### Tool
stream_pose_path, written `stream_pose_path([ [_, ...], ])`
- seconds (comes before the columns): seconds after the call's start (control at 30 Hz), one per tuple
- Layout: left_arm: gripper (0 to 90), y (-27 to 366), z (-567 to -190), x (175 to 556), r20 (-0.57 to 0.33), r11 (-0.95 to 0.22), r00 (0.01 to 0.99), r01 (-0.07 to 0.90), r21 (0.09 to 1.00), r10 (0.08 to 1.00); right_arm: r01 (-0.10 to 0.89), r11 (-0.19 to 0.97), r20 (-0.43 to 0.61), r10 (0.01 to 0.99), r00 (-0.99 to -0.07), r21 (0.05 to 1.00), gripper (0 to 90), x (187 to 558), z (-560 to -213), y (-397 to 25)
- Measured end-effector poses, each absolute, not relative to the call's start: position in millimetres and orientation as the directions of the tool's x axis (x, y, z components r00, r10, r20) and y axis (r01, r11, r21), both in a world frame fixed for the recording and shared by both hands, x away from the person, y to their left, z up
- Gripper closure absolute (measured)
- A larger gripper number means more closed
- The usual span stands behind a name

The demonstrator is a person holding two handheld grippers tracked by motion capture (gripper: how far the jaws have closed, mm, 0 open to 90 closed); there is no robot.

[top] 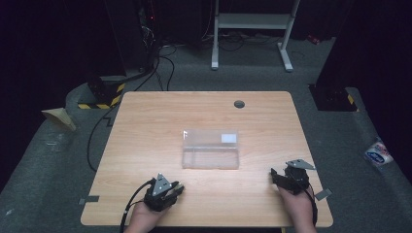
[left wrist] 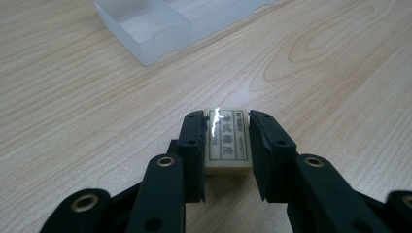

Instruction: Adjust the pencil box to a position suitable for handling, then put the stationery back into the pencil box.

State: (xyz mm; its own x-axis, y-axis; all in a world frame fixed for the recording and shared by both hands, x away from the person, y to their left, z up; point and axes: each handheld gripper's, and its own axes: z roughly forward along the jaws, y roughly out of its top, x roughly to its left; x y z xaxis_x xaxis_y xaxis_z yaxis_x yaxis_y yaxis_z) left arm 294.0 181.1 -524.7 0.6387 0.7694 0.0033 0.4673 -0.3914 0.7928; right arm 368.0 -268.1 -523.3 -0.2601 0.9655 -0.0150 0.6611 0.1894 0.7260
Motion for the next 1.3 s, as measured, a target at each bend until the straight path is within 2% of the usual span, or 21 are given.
stream_pose_path([
  [0.4,68.1,180.8,-516.1,295.8,0.025,-0.382,0.625,0.444,0.81,0.78,0.657,0.191,-0.02,0.966,-0.258,0.729,31.0,366.1,-523.3,-267.7],
  [1.03,68.1,174.3,-510.9,307.2,-0.036,-0.315,0.608,0.459,0.831,0.793,0.656,0.196,-0.018,0.964,-0.267,0.729,31.4,364.2,-523.1,-267.3],
  [1.3,68.0,168.4,-509.8,311.5,-0.034,-0.31,0.602,0.458,0.833,0.798,0.657,0.195,-0.015,0.963,-0.268,0.729,31.4,364.3,-523.1,-267.6],
])
